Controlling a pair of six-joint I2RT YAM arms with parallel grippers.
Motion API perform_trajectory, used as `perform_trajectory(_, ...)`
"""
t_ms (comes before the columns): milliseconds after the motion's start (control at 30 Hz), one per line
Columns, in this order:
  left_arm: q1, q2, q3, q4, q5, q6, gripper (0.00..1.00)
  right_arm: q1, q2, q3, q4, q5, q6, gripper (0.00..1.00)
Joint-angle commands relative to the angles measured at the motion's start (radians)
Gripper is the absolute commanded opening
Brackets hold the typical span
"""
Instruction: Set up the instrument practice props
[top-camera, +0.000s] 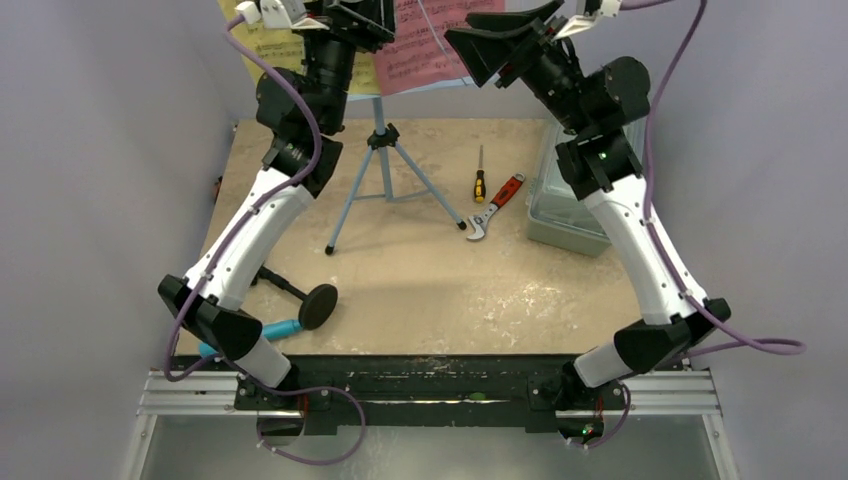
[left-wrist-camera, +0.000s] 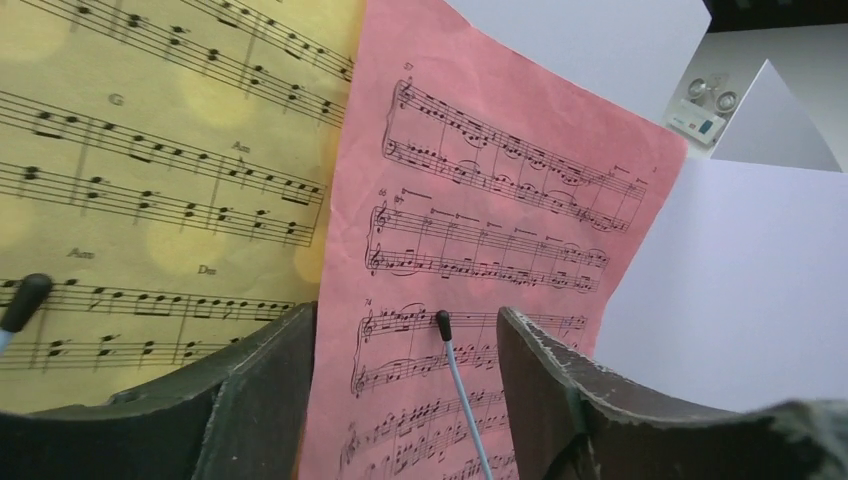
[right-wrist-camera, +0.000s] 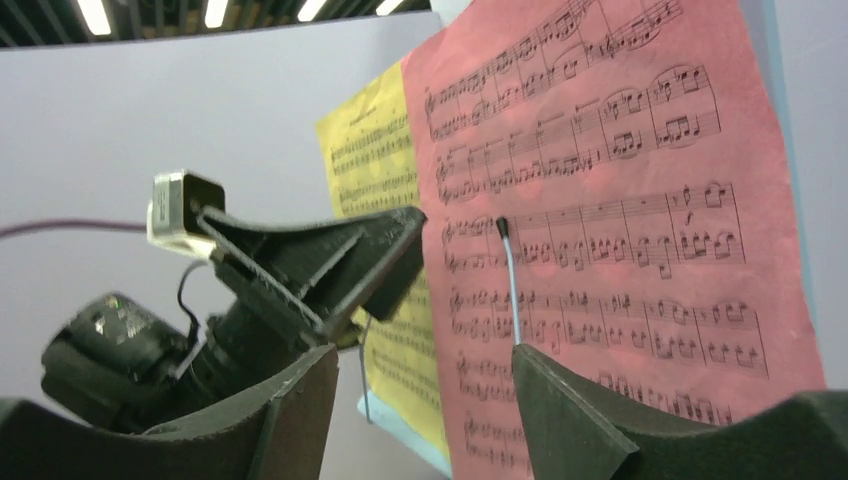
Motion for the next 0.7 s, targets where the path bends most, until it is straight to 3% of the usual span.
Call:
perform_trajectory(0,0.013,-0.131,-0.008,-0.196,-0.017,-0.016,0.71,-0.001,-0.121,-0.093,-0.140,0.038,-0.121,0.71)
perform_trajectory(100,0.013,-0.229,-0.059,-0.321,-0.002,-0.003,0.90,0.000,-0.218,-0.235,-0.196,0.053,-0.199,0.77)
perform_trajectory(167,0.014,-0.288,-0.085,-0.413,-0.006,0.014,0.94,-0.002,-0.286,-0.345,-0.216,0.082,-0.237,0.83)
perform_trajectory(400,0.013,-0.439,-0.231,-0.639,0.182,-0.036,0.96,-0.001,-0.397,-0.669,-0.200,0.054,-0.312,0.89)
perform_trajectory(533,0.013,-0.541,-0.415,-0.700,0.191,-0.065,0.96,-0.002,-0.339,-0.811,-0.071,-0.043,-0.283,0.91)
perform_trajectory(667,0.014,-0.658,-0.606,-0.811,0.150,-0.061,0.96,-0.002,-0.239,-0.846,0.025,-0.054,-0.288,0.92)
